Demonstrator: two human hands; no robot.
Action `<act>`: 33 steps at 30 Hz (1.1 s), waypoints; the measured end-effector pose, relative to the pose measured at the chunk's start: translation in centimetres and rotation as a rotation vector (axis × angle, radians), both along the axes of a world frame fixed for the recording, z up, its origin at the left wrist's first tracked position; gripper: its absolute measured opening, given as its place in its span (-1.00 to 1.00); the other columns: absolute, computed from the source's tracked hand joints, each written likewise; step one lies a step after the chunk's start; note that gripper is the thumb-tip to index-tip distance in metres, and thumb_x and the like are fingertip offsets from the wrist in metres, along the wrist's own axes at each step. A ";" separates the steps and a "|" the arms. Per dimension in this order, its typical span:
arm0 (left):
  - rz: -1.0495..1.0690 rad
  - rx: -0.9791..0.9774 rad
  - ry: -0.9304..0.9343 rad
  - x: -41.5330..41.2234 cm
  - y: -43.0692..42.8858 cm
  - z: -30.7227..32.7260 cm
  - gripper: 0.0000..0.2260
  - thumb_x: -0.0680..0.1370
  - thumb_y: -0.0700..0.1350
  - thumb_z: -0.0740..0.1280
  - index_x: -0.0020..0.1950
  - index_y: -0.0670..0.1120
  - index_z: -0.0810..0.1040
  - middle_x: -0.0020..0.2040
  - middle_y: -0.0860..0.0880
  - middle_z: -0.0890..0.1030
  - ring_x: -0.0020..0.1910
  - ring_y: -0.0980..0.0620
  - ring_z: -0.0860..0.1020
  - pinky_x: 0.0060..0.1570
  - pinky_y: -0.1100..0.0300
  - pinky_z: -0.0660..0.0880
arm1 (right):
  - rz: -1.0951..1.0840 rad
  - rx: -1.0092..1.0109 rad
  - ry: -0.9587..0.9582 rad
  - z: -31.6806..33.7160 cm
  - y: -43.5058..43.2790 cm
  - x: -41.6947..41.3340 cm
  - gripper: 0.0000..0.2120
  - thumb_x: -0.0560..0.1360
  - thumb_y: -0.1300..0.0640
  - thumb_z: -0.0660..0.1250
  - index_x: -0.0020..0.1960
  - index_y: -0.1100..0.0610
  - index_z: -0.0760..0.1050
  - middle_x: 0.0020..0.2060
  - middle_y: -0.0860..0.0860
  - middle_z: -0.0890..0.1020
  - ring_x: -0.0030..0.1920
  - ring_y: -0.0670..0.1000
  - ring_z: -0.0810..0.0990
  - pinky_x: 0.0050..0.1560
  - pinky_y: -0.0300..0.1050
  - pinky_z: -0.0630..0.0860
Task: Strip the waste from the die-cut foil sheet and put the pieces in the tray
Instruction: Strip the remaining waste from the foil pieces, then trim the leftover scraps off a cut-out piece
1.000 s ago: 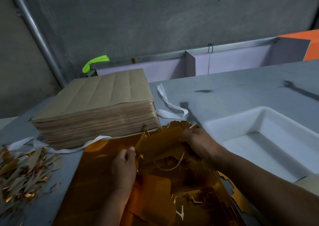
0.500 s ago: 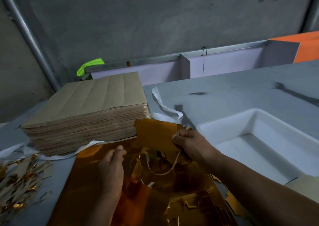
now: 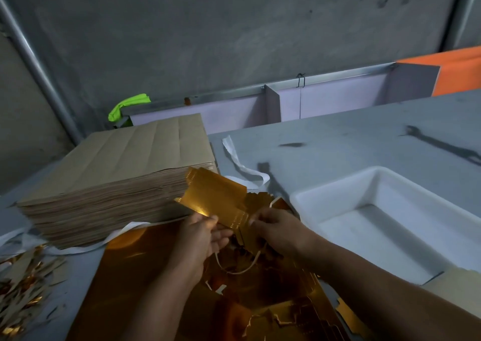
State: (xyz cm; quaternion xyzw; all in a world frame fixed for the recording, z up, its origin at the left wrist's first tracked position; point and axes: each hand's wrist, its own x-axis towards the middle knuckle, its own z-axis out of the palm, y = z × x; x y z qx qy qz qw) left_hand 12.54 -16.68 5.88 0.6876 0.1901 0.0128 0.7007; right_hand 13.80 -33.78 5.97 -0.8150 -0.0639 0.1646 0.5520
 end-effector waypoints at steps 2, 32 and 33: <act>0.033 0.087 0.011 0.8 0.3 0.2 -0.86 0.67 -0.21 0.17 0.17 -0.09 0.47 0.01 -0.14 0.63 -0.12 -0.04 0.66 -0.23 0.15 0.55 | 0.087 -0.113 -0.009 -0.2 0.0 -0.1 -0.86 0.62 0.01 0.25 0.16 -0.01 0.45 -0.09 0.03 0.61 -0.27 -0.03 0.60 -0.32 -0.20 0.52; -0.073 0.773 -0.009 1.7 -0.2 -0.8 -0.83 0.62 -0.02 0.27 -0.17 0.15 0.51 -0.17 0.07 0.62 -0.24 0.09 0.61 -0.34 0.22 0.43 | 0.559 -0.553 0.032 -0.8 0.0 -0.4 -0.74 0.66 0.16 0.16 0.26 0.23 0.49 -0.20 0.01 0.58 -0.38 -0.10 0.48 -0.40 -0.31 0.40; -0.063 0.765 -0.012 1.4 0.3 -0.6 -0.84 0.62 0.00 0.26 -0.16 0.15 0.51 -0.17 0.07 0.62 -0.22 0.08 0.61 -0.33 0.21 0.42 | 0.553 -0.548 0.028 -0.7 0.0 -0.4 -0.75 0.66 0.15 0.15 0.24 0.23 0.49 -0.21 0.00 0.58 -0.39 -0.11 0.48 -0.41 -0.31 0.40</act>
